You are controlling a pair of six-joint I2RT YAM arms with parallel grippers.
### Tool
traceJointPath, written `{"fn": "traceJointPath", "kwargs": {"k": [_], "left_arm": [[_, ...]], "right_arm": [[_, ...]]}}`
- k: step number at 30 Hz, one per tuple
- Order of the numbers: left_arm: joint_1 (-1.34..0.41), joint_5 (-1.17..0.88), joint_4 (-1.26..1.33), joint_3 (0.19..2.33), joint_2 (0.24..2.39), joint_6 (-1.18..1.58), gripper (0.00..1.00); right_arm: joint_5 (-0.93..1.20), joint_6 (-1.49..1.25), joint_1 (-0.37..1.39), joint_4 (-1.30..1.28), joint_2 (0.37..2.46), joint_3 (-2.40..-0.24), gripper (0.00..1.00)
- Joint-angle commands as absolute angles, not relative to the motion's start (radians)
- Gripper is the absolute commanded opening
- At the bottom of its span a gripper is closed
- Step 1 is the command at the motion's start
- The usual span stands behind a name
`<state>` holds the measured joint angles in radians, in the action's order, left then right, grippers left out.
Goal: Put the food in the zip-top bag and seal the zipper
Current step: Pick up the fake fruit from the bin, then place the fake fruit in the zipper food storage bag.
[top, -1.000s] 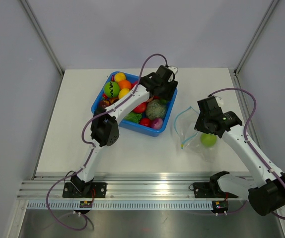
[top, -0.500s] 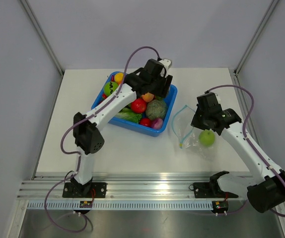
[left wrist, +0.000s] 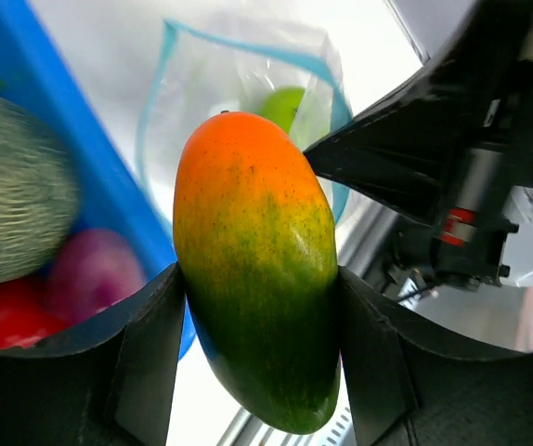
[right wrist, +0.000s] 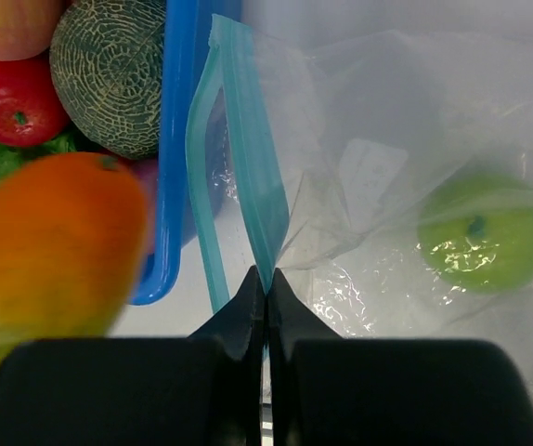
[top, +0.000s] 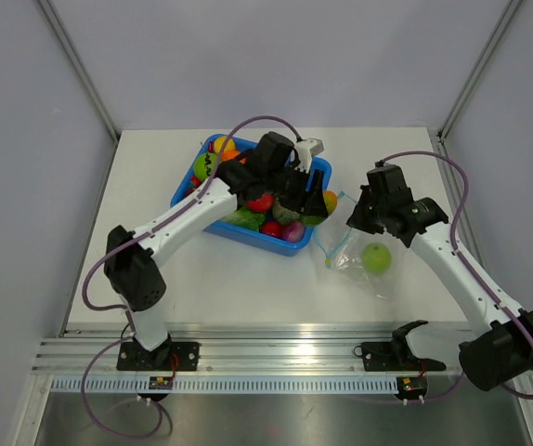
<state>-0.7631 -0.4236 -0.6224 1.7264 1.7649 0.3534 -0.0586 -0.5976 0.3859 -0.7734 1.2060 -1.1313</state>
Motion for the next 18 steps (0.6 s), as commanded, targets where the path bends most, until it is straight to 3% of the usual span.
{"fn": "traceJointPath", "kwargs": {"k": [1, 17, 18], "left_arm": [[-0.798, -0.548, -0.528, 1.726, 1.834, 0.414, 0.0], [-0.845, -0.673, -0.469, 1.888, 2.075, 0.482, 0.0], [-0.848, -0.654, -0.494, 1.908, 2.095, 0.477, 0.09]], "right_arm": [[-0.049, -0.589, 0.379, -0.753, 1.143, -1.163, 0.0], [-0.011, -0.653, 0.38, -0.802, 1.009, -1.066, 0.0], [-0.011, -0.657, 0.38, -0.807, 1.015, -1.068, 0.0]]}}
